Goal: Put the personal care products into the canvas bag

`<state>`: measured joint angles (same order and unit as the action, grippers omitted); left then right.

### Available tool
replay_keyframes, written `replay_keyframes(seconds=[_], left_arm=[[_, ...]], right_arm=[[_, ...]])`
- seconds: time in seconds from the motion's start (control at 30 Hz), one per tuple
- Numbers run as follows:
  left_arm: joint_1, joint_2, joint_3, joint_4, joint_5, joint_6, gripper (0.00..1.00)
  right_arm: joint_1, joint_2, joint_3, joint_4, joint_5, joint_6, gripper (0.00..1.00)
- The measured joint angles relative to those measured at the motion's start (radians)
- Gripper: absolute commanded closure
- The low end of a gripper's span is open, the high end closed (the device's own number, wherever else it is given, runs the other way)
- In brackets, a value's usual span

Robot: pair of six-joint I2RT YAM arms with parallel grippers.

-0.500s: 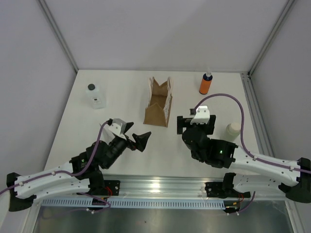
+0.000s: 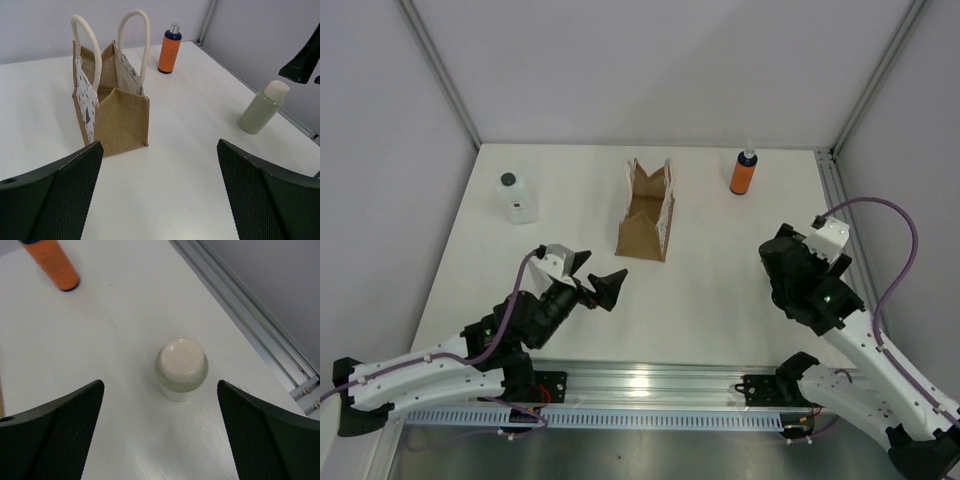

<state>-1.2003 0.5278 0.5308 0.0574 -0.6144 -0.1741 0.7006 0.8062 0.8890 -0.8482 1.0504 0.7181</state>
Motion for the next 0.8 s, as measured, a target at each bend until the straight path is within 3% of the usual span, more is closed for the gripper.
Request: replay_keyframes(seconds=[0.17, 0.53, 0.8], left_arm=[[0.0, 0.019, 0.0, -0.016, -0.011, 0.0, 0.01], [0.0, 0.009, 0.0, -0.016, -0.023, 0.0, 0.01], [0.0, 0.042, 0.0, -0.016, -0.031, 0.0, 0.01]], right_arm=[[-0.228, 0.032, -0.044, 0.026, -0.135, -0.012, 0.01], [-0.475, 0.121, -0.18, 0.241, -0.377, -0.135, 0.03], [-0.526, 0.127, -0.245, 0.329, -0.457, -0.189, 0.15]])
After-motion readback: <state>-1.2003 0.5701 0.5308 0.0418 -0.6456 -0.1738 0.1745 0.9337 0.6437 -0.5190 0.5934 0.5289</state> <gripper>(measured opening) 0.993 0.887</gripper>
